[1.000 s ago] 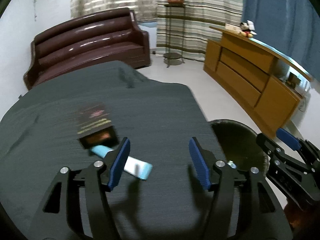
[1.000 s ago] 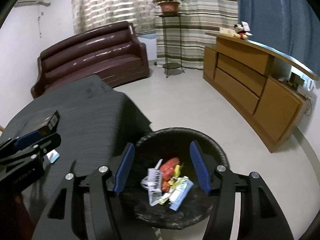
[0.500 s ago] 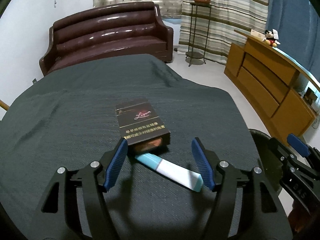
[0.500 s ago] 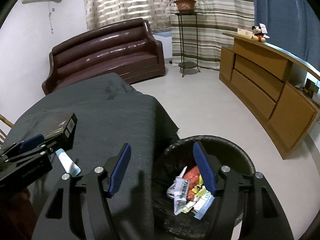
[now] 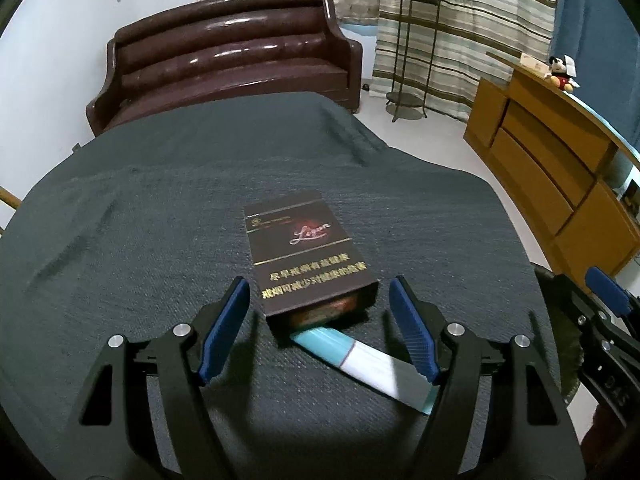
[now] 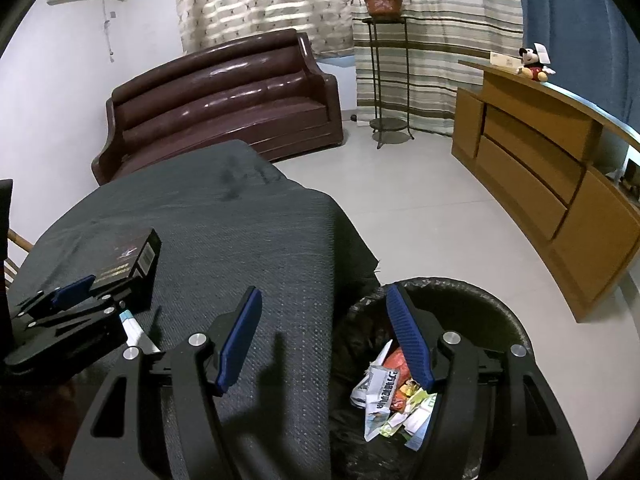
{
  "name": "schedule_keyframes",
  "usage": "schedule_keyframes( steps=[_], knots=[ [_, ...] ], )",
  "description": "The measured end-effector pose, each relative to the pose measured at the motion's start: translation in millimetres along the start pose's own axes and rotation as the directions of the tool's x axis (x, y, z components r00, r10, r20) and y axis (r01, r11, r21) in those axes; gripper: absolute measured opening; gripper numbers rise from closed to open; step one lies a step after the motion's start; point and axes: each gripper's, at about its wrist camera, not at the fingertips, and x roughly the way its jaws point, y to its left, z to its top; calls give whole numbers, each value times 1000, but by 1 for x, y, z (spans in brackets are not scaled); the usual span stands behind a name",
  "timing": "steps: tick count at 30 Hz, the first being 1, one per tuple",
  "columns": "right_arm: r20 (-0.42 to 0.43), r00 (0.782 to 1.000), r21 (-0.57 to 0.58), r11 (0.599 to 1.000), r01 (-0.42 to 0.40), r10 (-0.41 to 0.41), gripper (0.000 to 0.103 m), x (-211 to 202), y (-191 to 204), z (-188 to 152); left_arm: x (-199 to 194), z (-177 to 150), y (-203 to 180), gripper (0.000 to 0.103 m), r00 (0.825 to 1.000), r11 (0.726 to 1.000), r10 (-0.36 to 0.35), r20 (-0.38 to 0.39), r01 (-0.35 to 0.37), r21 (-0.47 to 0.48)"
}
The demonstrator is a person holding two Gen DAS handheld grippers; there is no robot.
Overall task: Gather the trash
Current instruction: 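Grasp the dark cigarette box with the left gripper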
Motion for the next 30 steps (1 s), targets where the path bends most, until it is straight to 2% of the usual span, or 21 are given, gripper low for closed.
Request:
schedule_keyframes(
  steps=[11,12,14,15,24,30],
  knots=[
    [-15,1000,2,1000,-9,9,64,4,1,3,16,9,2,73,999,1000,26,-28,-26,-9],
    [-15,1000,2,1000,-9,9,64,4,1,3,16,9,4,72,999,1000,25,-30,-25,-12],
    [-17,1000,2,1000,-8,8,64,4,2,3,17,9,5,61,999,1000,19,-34,-20,-9],
    [-17,1000,2,1000,-8,8,64,4,2,3,17,9,6,61,999,1000,16,-35,-16,-5],
    [-15,1000,-7,1000,1,-1,64,4,4,2,0,5,11,58,1000,1000,-2,23,1,27],
    [-12,1000,-33,999,-9,9,64,-1,18,1,-22,-3,28,58,999,1000,-4,46,3,23]
  ],
)
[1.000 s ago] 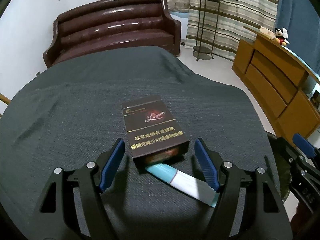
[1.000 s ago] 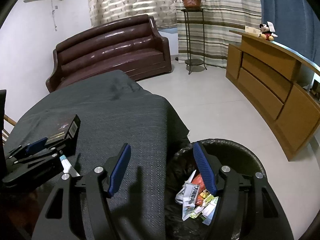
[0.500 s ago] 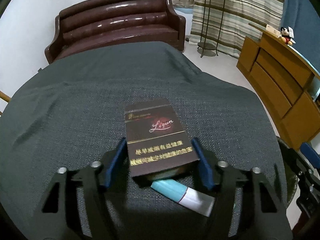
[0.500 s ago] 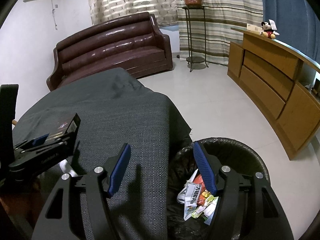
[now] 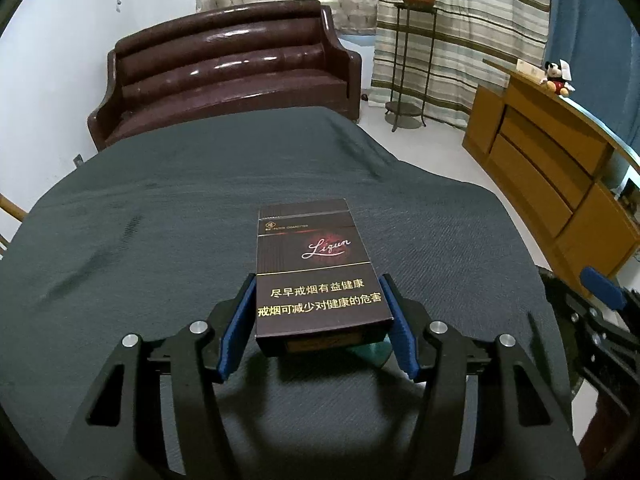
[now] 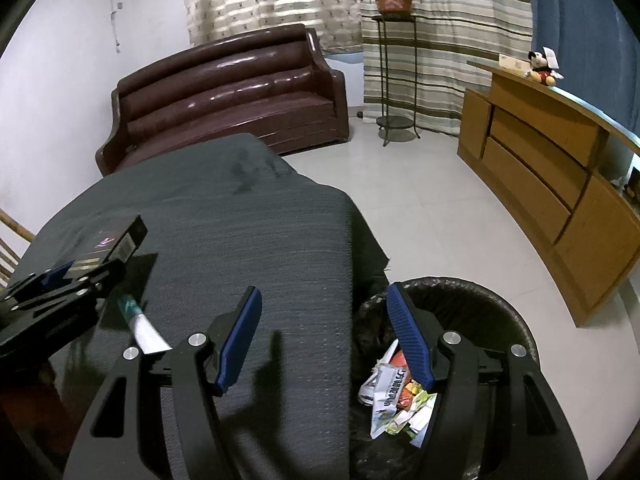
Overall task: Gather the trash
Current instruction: 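Grasp the dark cigarette box with the left gripper, then grasp the light-blue tube with the right gripper while the left gripper holds the box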
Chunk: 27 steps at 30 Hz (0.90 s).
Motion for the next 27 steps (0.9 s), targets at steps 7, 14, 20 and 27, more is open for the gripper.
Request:
schedule_keyframes(
  steps=[7,14,20,27],
  knots=[
    [7,1000,-40,999,-26,26,64,-7,21,0,-22,-19,30,58,1000,1000,21,-6,-21,-20],
    [-5,999,-72,996,-45,45,64,-10,42,-5,-25,-40,58,58,998,997,19,-52,-23,-78],
    [-34,998,-99,994,-55,52,64,-7,57,-11,-20,-44,68,59,997,994,-4,-82,-5,-113],
    [-56,997,-127,990,-64,57,64,-4,73,-15,-19,-42,68,65,997,994,-18,-79,9,-111]
  ],
)
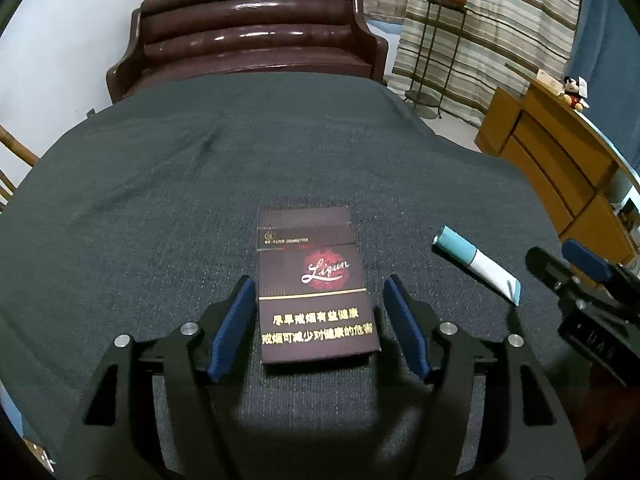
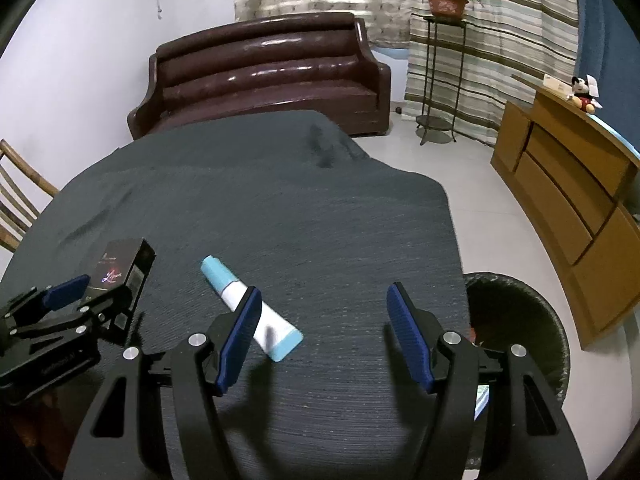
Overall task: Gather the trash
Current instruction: 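Grasp the light-blue tube with the right gripper while the left gripper holds the box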
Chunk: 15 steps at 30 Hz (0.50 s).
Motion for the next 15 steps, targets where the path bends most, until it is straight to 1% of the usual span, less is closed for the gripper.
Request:
schedule_keyframes(
  steps=[6,7,8,15],
  knots=[
    [-25,1000,-33,999,-18,17,64,7,11,2,7,6,7,65,1000,1000,11,-8,-11,-14],
    [-31,999,-41,999,-22,20,64,9,13,2,9,7,8,63,1000,1000,14,-10,-14,-14],
    [-38,999,-47,999,-26,24,64,10,15,2,10,7,7,56,1000,1000,13,-13,-13,-13],
    [-85,996,-81,996,-47,40,64,20,23,3,13,6,12,56,1000,1000,-7,-11,7,4]
  ],
)
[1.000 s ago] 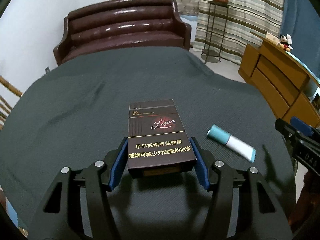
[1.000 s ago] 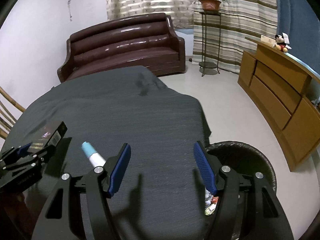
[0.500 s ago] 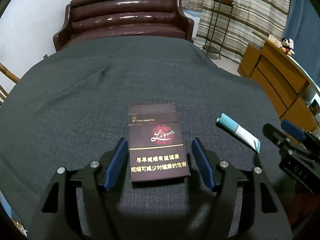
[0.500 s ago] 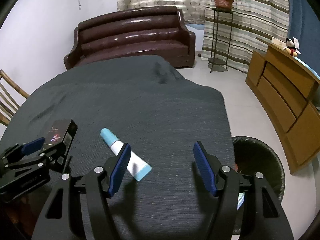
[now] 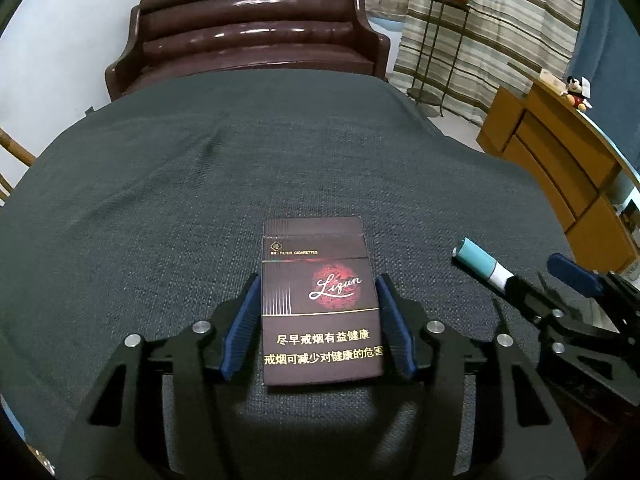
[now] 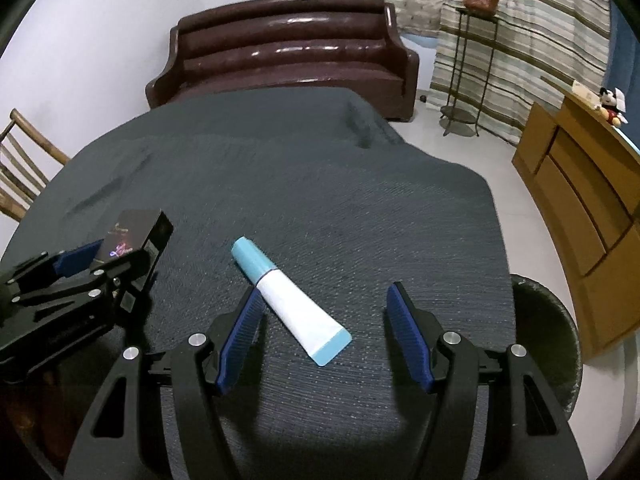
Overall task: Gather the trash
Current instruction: 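Grasp the light-blue tube with the right gripper while the left gripper holds the box, then carry the cigarette box and light-blue tube over the black bin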
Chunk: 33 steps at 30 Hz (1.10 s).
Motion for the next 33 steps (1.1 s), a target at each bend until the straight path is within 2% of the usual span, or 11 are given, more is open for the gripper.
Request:
schedule_keyframes(
  steps=[4,10,12,15,23,33],
  knots=[
    [-36,999,-17,1000,-3,2,62,8,5,1,0,-1,3,56,1000,1000,-1,0,1,14],
    [-48,999,-38,999,-9,7,46,7,10,-1,-2,-1,2,56,1000,1000,6,-1,-6,22],
    [-48,999,-39,999,-21,20,35,6,11,-2,-3,-2,1,56,1000,999,12,0,-12,30],
    [-50,998,-48,998,-31,29,28,5,15,-2,-4,-3,-3,56,1000,999,19,3,-19,45],
    [-42,999,-38,999,-28,27,22,2,17,-5,-6,-7,-6,56,1000,998,24,12,-25,65],
    [-6,1000,8,1000,-19,19,20,-8,10,-11,-10,-17,-16,56,998,994,44,52,-49,98]
  ],
)
